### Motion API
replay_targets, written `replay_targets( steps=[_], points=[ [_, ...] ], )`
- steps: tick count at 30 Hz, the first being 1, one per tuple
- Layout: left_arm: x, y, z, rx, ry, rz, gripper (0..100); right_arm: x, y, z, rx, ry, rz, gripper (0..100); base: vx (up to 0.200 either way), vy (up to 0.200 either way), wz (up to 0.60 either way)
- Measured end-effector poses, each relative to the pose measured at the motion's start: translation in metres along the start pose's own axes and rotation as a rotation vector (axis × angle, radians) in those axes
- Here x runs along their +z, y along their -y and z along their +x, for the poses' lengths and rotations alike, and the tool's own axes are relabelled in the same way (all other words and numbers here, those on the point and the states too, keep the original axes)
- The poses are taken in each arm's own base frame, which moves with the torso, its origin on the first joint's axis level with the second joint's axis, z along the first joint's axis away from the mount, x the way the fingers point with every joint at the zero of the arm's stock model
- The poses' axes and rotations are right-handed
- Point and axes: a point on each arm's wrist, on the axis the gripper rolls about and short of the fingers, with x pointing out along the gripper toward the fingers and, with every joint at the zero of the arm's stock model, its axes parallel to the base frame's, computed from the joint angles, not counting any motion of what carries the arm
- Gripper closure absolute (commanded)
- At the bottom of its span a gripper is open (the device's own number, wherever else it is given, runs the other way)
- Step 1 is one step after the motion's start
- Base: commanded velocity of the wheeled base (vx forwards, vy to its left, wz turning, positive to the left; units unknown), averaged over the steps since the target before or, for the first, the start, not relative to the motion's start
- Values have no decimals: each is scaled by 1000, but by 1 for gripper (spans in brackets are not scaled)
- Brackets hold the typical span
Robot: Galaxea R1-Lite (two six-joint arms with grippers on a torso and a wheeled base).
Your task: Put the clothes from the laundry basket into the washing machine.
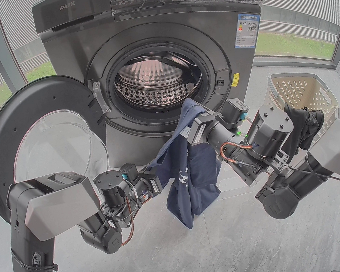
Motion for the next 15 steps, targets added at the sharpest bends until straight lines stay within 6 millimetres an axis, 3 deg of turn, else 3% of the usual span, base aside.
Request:
replay_targets(
  steps=[6,15],
  points=[
    [11,-1,0,-10,25,-4,100,-1,2,-2,-2,-7,-1,100,0,0,0],
    [85,-4,-26,-20,175,-12,100,-16,14,-32,-4,-106,-1,100,0,0,0]
  ],
)
